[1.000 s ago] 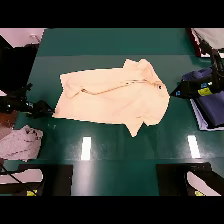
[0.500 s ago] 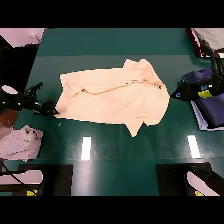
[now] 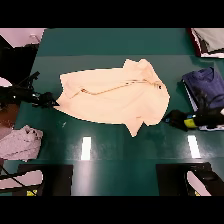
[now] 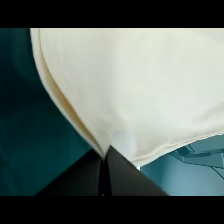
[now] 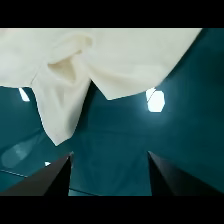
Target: Fold the shirts.
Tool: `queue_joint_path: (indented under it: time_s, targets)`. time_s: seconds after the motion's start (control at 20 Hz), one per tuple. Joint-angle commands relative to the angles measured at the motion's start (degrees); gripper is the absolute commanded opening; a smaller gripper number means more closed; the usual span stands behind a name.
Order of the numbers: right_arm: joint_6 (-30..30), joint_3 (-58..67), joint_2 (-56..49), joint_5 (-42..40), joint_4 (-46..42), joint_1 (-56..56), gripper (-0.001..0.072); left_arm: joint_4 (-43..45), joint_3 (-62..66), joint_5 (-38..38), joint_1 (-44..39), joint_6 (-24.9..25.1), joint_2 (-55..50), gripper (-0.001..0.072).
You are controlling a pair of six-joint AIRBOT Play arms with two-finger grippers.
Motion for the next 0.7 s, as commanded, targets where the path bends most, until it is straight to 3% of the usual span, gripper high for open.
queue_joint_path:
  time_s: [0.0,0.15,0.25,0.55,0.6,0.65]
  targets:
    - [4.0,-11.5,2.4,-12.5,6.7,-0.2,0.0535,-1.3,0.5,-0.7,0.0,-0.1,0.9,0.0022]
    - [4.2,-14.8,0.1,-20.8,9.5,-0.2,0.0507,-1.3,0.5,-1.5,0.0,-0.1,0.9,0.0022]
    - [4.2,-14.9,-3.3,-24.1,9.7,-0.2,0.0447,-1.3,0.5,-1.8,0.0,-0.1,0.9,0.0022]
    - [-3.2,-14.8,-11.8,-29.3,18.5,-0.2,0.0447,-1.3,0.5,-2.0,0.0,-0.1,0.9,0.0022]
    - [-3.2,-14.7,-12.7,-29.5,18.5,-0.2,0.0407,-1.3,0.5,-1.9,0.0,-0.1,0.9,0.0022]
    - [-3.3,-14.6,-13.2,-29.4,18.5,0.0,0.0291,-1.3,0.5,-1.9,0.0,-0.1,0.9,0.0022]
